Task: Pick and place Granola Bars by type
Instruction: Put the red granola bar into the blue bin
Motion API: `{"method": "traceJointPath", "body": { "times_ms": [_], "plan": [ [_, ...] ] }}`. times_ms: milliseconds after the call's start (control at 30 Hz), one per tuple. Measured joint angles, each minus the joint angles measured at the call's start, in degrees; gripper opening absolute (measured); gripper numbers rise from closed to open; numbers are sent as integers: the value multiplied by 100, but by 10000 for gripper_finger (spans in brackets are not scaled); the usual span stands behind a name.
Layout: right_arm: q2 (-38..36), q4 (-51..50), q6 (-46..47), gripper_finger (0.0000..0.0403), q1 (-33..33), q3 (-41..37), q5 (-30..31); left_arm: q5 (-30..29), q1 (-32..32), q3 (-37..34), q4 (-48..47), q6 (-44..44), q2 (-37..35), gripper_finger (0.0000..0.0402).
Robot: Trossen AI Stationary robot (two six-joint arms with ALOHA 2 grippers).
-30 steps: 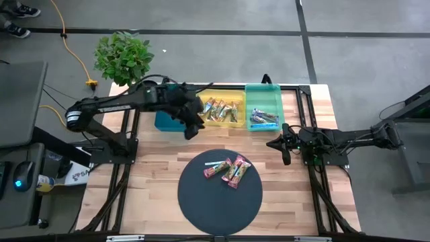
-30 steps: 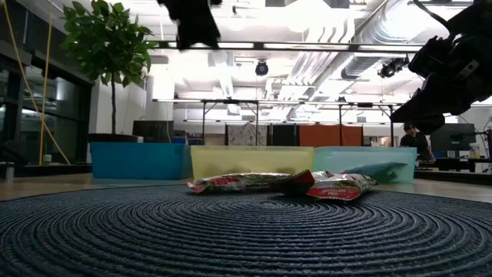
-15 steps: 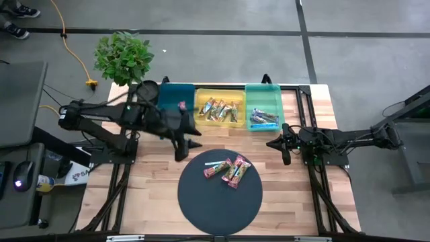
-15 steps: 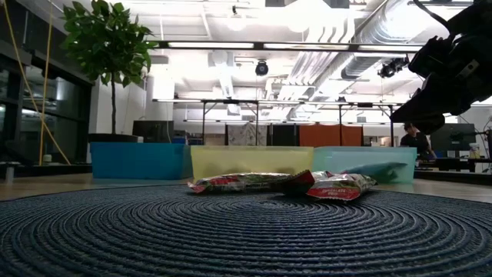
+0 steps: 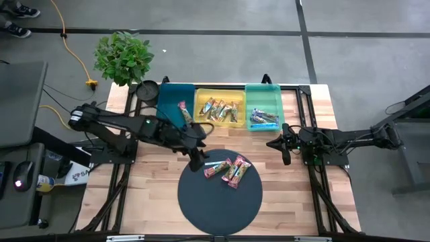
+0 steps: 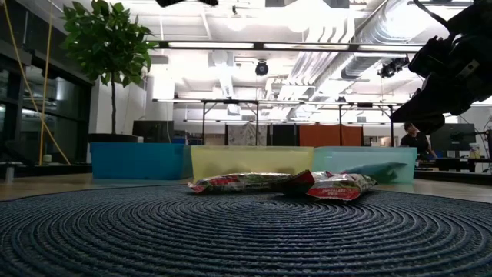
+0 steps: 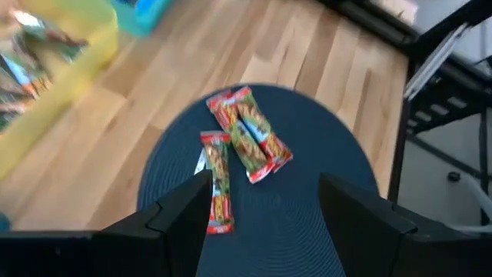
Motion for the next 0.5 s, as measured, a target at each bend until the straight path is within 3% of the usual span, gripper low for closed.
{"method": "traceJointPath", "body": {
  "times_ms": [500],
  "plan": [
    [-1,0,0,0,-1,0,-2,775,277,2,-278,86,1464,234]
  ]
}}
